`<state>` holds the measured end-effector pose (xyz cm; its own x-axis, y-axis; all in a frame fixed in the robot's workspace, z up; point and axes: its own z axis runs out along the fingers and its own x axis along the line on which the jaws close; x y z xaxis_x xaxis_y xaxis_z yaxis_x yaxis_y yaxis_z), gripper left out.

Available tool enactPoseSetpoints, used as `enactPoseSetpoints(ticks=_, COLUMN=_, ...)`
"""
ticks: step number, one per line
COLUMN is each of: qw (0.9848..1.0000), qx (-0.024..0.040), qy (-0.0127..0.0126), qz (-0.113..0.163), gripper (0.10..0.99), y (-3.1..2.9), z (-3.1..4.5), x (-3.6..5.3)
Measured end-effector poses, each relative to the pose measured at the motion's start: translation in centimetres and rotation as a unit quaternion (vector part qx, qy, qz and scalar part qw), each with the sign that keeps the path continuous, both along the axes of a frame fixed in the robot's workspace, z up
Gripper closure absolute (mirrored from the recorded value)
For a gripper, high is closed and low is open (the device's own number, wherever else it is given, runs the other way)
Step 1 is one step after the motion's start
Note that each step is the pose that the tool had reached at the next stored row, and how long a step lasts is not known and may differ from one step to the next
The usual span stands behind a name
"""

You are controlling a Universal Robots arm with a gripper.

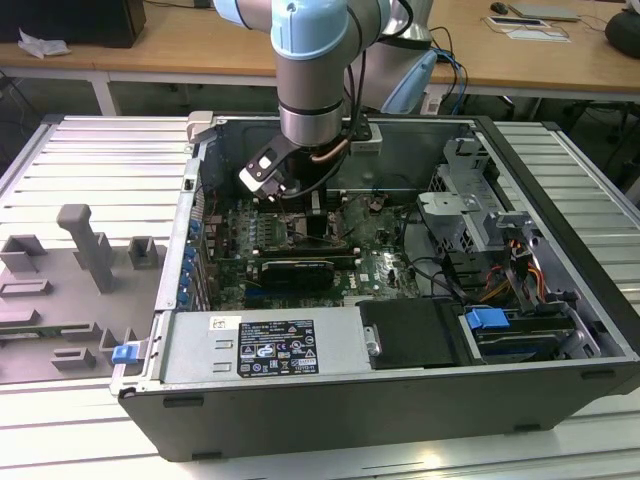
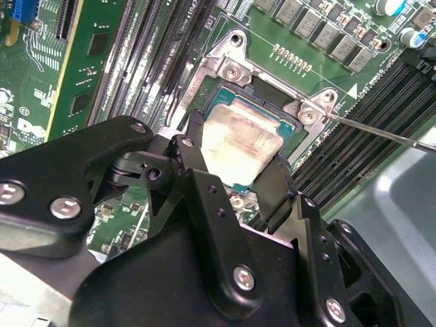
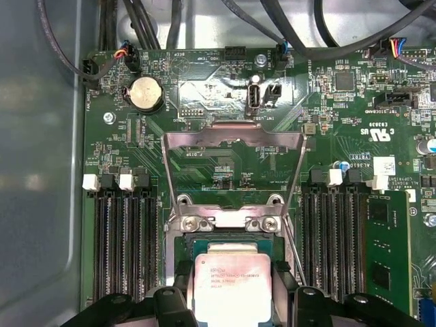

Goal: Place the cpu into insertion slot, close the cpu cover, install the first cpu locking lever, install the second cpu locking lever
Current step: 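Place the cpu into insertion slot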

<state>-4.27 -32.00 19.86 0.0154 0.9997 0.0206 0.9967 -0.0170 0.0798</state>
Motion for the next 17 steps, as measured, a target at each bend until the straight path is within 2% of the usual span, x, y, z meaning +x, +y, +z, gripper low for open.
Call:
enactPoseSetpoints(ticks=1, qw=1.0000, qx=0.0001, qy=0.0000, qz=0.000, gripper=0.529, y=0.00, z=-0.01, x=0.00)
enactPoseSetpoints(ticks=2, qw=1.0000, qx=0.0001, qy=0.0000, qz=0.000, gripper=0.467, y=0.00, z=-0.01, x=0.00)
enactPoseSetpoints(ticks=7, qw=1.0000, qx=-0.0001, qy=0.0001, qz=0.000, gripper=0.467, y=0.15, z=0.06, x=0.00)
enactPoseSetpoints(ticks=17, qw=1.0000, qx=0.0001, qy=0.0000, qz=0.000, gripper=0.482, y=0.16, z=1.60, x=0.00)
